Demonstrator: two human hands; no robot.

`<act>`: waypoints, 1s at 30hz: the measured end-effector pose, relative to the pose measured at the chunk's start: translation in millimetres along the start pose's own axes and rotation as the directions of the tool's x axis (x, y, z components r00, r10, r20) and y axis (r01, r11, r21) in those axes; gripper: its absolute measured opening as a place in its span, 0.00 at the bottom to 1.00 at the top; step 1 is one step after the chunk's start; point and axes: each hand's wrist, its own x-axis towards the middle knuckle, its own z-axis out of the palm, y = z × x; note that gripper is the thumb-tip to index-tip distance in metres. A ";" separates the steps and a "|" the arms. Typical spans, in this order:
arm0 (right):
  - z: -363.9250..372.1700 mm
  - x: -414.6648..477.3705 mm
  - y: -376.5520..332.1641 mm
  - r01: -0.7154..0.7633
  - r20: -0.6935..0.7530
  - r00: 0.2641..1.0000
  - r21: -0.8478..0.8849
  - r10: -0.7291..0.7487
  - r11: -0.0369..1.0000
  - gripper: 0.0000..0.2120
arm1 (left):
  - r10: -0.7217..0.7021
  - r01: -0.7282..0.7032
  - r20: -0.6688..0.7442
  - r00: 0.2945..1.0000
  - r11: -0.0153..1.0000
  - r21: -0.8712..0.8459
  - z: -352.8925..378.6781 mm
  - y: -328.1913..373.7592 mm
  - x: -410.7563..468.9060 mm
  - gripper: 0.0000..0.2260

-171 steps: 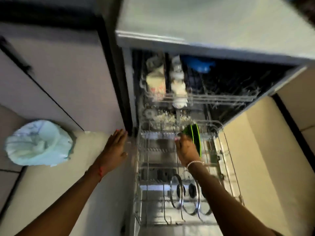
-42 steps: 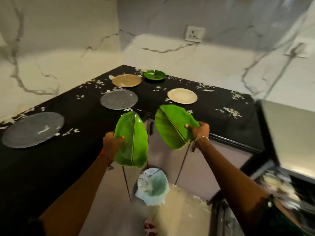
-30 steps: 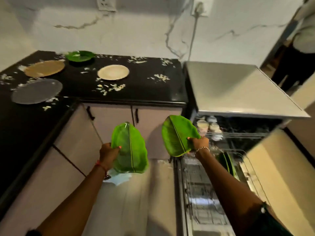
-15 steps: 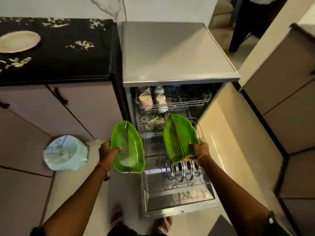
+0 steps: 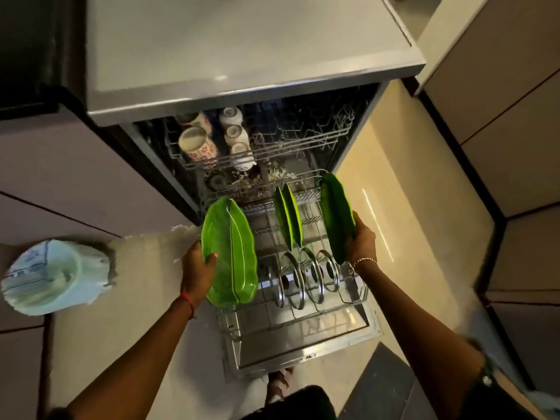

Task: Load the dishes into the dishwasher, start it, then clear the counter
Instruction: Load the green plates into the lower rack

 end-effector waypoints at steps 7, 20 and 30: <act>64.6 82.7 52.3 0.042 0.034 0.999 -0.003 -0.041 0.999 0.28 | 0.103 -0.097 -0.079 0.992 0.991 0.087 103.2 -47.8 75.6 0.10; 154.3 187.4 127.8 0.199 0.077 0.977 0.011 -0.199 0.980 0.27 | 0.117 -0.109 -0.189 0.975 0.993 0.051 215.0 -113.1 139.1 0.12; 180.1 212.4 136.5 0.265 0.089 0.961 -0.019 -0.263 0.964 0.26 | 0.081 -0.071 -0.245 0.966 0.996 0.052 225.2 -125.4 138.8 0.11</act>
